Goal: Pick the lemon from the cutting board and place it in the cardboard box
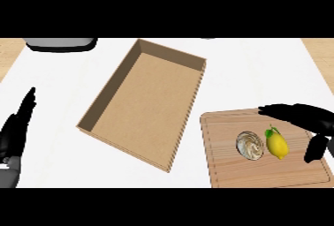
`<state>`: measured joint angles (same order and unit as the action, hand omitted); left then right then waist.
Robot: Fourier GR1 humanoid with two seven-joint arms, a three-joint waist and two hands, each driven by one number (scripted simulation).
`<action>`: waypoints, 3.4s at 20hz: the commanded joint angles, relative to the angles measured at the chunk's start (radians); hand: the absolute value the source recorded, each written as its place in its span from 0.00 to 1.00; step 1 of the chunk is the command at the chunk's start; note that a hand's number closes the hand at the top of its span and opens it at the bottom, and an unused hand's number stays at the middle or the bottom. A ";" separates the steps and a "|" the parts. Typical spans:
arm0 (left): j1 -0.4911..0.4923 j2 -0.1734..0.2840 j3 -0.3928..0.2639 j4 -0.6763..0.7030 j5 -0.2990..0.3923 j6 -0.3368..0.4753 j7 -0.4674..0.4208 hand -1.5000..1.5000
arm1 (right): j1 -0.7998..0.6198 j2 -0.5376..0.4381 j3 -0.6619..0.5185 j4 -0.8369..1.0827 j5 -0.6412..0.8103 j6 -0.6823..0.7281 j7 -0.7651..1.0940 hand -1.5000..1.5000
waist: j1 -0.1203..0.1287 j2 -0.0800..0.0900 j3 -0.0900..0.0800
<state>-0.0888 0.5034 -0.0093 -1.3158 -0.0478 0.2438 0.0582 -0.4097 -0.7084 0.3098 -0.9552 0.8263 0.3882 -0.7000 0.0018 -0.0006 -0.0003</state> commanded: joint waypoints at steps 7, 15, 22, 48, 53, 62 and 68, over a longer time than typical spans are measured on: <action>0.012 -0.026 0.048 0.027 -0.029 -0.047 -0.042 0.50 | 0.082 0.052 -0.024 -0.219 -0.032 0.124 0.027 0.00 | -0.005 -0.001 0.000; -0.004 -0.049 0.054 -0.052 -0.089 -0.044 0.051 0.50 | 0.171 0.033 -0.005 -0.298 0.072 0.108 0.105 0.00 | -0.001 -0.001 0.000; -0.018 -0.102 0.067 -0.029 -0.126 -0.047 0.040 0.50 | 0.170 0.119 -0.012 -0.173 0.167 0.040 0.124 0.00 | 0.000 0.001 0.001; -0.012 -0.093 0.149 -0.023 -0.121 -0.114 0.002 0.50 | -0.308 0.341 -0.326 0.055 0.165 -0.357 0.263 1.00 | 0.003 -0.002 0.000; -0.007 -0.084 0.152 -0.017 -0.119 -0.136 0.001 0.50 | -0.355 0.345 -0.365 -0.066 0.058 -0.330 0.142 1.00 | 0.000 -0.004 0.000; -0.022 -0.117 0.127 -0.030 -0.165 -0.117 0.028 0.50 | -0.438 0.505 -0.305 -0.273 -0.027 -0.089 0.372 1.00 | -0.004 -0.004 -0.001; -0.023 -0.079 0.179 0.007 -0.129 -0.170 -0.015 0.50 | -0.547 0.635 -0.332 -0.223 -0.076 -0.078 0.528 1.00 | 0.007 0.000 0.000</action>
<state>-0.1050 0.3958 0.1463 -1.3186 -0.1900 0.1058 0.0529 -0.8746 -0.1476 -0.0155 -1.1796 0.7750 0.2738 -0.2916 0.0048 -0.0012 -0.0006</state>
